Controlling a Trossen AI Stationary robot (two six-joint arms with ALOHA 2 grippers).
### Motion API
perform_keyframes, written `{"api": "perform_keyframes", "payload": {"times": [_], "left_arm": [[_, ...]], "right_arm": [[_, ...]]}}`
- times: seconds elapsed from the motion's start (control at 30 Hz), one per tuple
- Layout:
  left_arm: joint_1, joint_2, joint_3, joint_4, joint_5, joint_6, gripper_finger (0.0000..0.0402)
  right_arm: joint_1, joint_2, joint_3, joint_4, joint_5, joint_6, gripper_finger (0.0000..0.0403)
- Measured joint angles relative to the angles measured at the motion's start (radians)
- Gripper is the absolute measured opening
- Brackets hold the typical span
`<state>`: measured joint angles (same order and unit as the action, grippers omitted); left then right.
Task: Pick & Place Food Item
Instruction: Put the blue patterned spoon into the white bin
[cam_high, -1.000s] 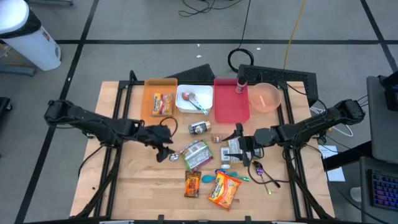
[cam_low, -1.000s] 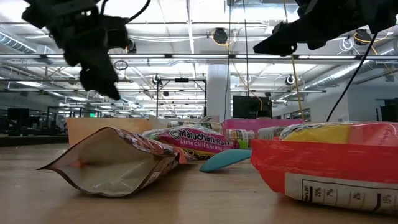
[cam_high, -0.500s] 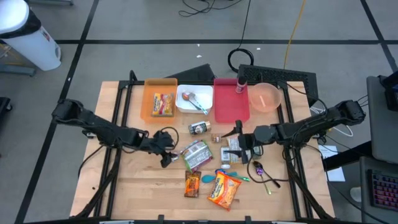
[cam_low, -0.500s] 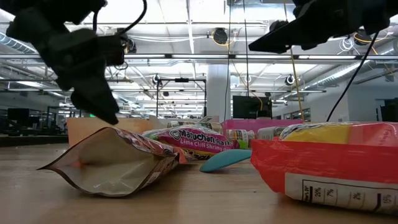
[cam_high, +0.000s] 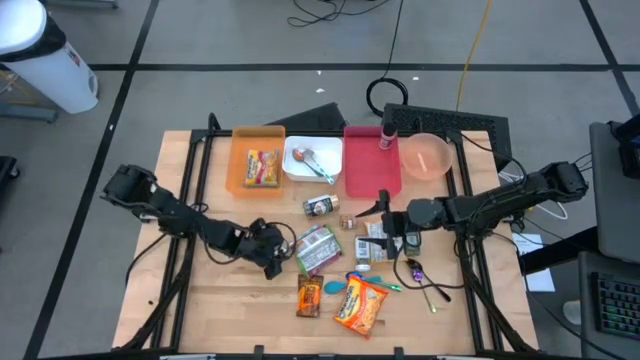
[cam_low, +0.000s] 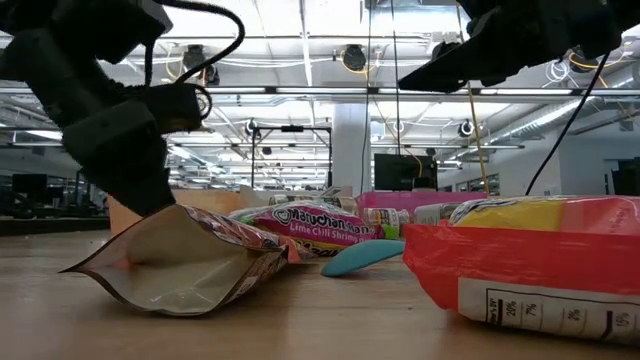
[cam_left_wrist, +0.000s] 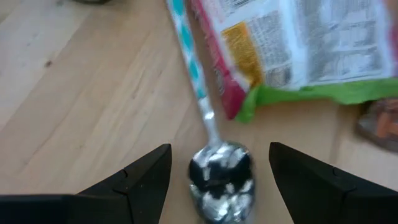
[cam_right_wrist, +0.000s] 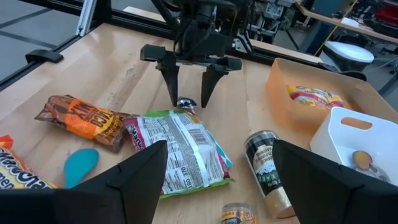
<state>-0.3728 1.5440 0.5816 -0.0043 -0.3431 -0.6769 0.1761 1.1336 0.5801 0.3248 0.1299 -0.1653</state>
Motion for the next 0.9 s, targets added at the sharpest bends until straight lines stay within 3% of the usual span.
{"api": "perform_keyframes", "payload": {"times": [0.6, 0.7, 0.9], "left_arm": [[0.004, 0.008, 0.000, -0.062, -0.007, -0.019, 0.0272], [0.004, 0.008, 0.000, -0.081, -0.025, -0.037, 0.0254], [0.006, 0.008, 0.000, -0.086, -0.032, -0.039, 0.0180]], "right_arm": [[0.000, 0.000, -0.006, 0.000, 0.000, 0.008, 0.0281], [0.000, 0.000, -0.006, 0.000, 0.000, 0.008, 0.0281], [0.000, 0.000, -0.006, 0.000, 0.000, 0.006, 0.0281]]}}
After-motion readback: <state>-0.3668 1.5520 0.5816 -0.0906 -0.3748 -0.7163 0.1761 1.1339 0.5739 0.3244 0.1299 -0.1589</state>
